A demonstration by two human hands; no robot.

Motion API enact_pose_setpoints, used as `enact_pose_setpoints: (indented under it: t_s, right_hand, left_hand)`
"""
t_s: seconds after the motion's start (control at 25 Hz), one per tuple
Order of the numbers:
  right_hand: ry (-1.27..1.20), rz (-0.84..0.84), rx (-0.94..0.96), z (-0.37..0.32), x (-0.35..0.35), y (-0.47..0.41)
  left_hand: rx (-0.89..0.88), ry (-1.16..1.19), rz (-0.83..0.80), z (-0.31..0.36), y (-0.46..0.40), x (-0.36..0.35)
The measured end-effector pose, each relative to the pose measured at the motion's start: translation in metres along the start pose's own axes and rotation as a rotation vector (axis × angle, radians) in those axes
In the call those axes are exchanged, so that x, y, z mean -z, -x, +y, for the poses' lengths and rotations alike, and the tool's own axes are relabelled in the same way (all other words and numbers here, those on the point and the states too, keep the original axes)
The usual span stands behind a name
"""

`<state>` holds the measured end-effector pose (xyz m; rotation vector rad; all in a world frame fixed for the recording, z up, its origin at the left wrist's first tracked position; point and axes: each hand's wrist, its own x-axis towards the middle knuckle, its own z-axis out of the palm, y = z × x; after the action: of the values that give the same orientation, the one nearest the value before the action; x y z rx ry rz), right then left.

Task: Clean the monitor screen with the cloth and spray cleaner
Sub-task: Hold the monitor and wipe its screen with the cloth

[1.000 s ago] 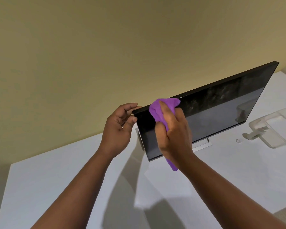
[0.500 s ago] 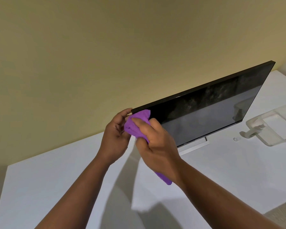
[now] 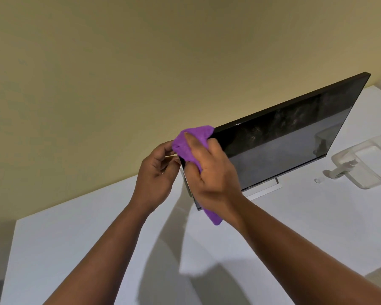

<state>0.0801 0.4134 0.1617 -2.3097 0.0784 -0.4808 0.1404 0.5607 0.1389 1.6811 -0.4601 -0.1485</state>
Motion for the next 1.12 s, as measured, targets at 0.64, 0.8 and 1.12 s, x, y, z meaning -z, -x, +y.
enact_pose_setpoints:
  t_s: [0.64, 0.8, 1.12]
  right_hand:
    - [0.006, 0.341, -0.003, 0.064, -0.021, 0.014]
    - [-0.042, 0.268, 0.193, 0.046, -0.045, 0.018]
    - [-0.009, 0.326, 0.003, 0.077, -0.042, 0.036]
  left_hand:
    - [-0.170, -0.428, -0.102, 0.025, -0.015, -0.002]
    - [0.044, -0.063, -0.083, 0.020, -0.014, -0.005]
    - [0.199, 0.176, 0.016, 0.011, -0.019, -0.014]
